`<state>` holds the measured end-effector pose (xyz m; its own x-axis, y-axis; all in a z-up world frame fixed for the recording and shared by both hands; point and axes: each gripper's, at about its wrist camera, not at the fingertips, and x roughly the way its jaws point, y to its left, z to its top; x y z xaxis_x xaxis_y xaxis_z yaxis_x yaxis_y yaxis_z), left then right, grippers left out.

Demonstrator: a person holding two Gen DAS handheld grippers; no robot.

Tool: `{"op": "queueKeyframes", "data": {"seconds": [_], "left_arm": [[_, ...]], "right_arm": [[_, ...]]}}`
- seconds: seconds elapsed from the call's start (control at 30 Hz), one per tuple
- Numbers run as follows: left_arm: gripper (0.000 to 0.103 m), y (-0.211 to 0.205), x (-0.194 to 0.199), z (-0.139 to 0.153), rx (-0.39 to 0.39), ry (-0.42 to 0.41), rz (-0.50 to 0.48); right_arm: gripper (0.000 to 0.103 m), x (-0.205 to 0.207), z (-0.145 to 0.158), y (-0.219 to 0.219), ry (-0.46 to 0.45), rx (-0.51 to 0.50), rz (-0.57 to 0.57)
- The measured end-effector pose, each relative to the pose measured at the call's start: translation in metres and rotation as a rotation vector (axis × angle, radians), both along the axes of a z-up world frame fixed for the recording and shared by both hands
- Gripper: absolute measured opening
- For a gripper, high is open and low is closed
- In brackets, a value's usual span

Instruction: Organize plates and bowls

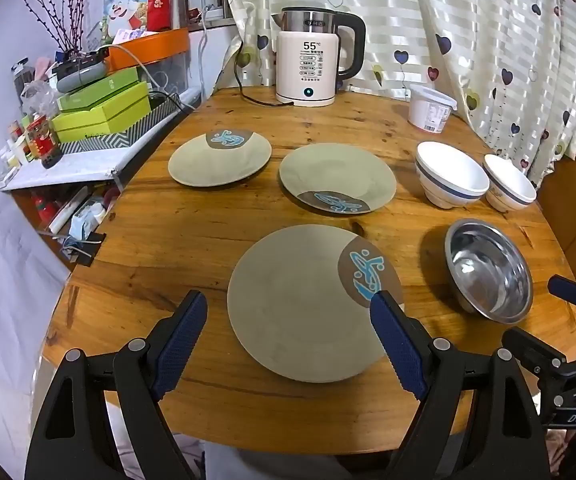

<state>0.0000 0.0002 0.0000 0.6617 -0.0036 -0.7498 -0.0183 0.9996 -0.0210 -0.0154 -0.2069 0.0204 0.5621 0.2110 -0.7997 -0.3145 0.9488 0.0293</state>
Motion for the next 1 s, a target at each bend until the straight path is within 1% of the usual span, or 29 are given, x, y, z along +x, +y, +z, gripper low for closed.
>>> {"op": "queueKeyframes", "data": {"seconds": [0.23, 0.27, 0.43, 0.47, 0.7, 0.83, 1.0], "left_arm": [[0.084, 0.0049, 0.0024, -0.0006, 0.003, 0.006, 0.006], [0.084, 0.0059, 0.0008, 0.0052, 0.015, 0.001, 0.01], [0.084, 0.0093, 0.0032, 0.0058, 0.019, 0.001, 0.013], [0.084, 0.0027, -0.0007, 0.0036, 0.033, -0.006, 0.017], [0.084, 0.0028, 0.0007, 0.002, 0.049, 0.0, 0.016], [0.084, 0.0047, 0.0, 0.0003, 0.022, 0.008, 0.008], [0.084, 0.0054, -0.0015, 0.001, 0.012, 0.007, 0.007]], "right_arm": [[0.102, 0.0005, 0.0001, 0.0, 0.002, 0.001, 0.002], [0.102, 0.0, 0.0007, 0.0001, -0.001, 0.0, 0.0], [0.102, 0.0008, 0.0007, 0.0003, -0.001, 0.001, 0.0], [0.102, 0.0009, 0.0008, 0.0002, 0.0, 0.002, 0.0], [0.102, 0.0019, 0.0024, 0.0008, -0.001, 0.003, 0.0], [0.102, 0.0028, 0.0043, 0.0012, -0.003, 0.007, -0.001], [0.102, 0.0023, 0.0032, 0.0011, -0.006, 0.012, -0.006]]}}
